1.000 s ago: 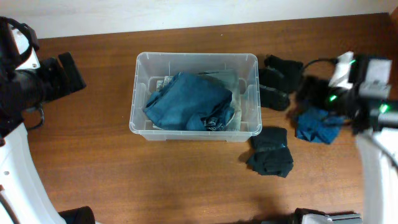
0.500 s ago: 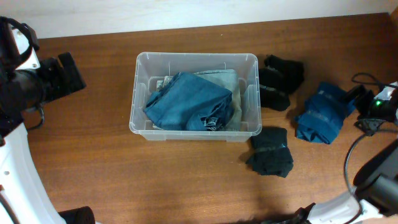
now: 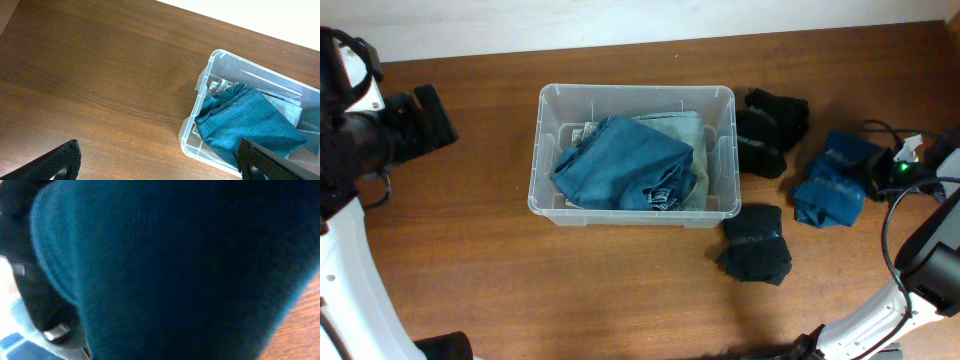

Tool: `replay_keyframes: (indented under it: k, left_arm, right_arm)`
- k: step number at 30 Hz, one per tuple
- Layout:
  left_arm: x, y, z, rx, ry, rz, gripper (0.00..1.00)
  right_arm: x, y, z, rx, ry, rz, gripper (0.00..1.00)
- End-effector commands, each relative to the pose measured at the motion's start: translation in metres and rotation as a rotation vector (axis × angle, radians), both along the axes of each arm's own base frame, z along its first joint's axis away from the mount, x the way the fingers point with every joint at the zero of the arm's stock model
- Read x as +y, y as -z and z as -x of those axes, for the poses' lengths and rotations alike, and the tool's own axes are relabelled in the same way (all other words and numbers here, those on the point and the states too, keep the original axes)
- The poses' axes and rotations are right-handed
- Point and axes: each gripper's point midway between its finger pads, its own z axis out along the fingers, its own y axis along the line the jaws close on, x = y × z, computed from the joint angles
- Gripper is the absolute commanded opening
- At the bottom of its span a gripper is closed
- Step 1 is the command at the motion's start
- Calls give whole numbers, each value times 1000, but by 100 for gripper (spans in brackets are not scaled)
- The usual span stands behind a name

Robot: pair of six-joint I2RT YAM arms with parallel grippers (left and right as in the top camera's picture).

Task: Pack container
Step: 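Grasp the teal folded garment with the right gripper and lift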

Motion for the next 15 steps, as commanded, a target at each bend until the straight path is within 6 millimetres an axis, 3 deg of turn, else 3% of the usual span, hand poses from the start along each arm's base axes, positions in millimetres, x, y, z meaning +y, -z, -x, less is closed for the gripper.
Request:
replay_keyframes:
  k: [1,5,7,12,15]
  left_arm:
    - [2,-2,2,-6,-15,-1,99]
    - [2,-2,2,-6,-15,-1,99]
    - [2,-2,2,-6,-15,-1,99]
    - [2,-2,2,-6,-15,-1,99]
    - [2,-2,2,-6,-15,-1,99]
  right_arm:
    - [8,-7,0,-7,-33,8,17]
    - [22,-71,-8,-163,-53,14,11]
    - [39,-118,-11,-274,-81,27,9]
    - [118,-240,-2,-577,-222,57,6]
    - [174,-292,10,-722,-328,93,6]
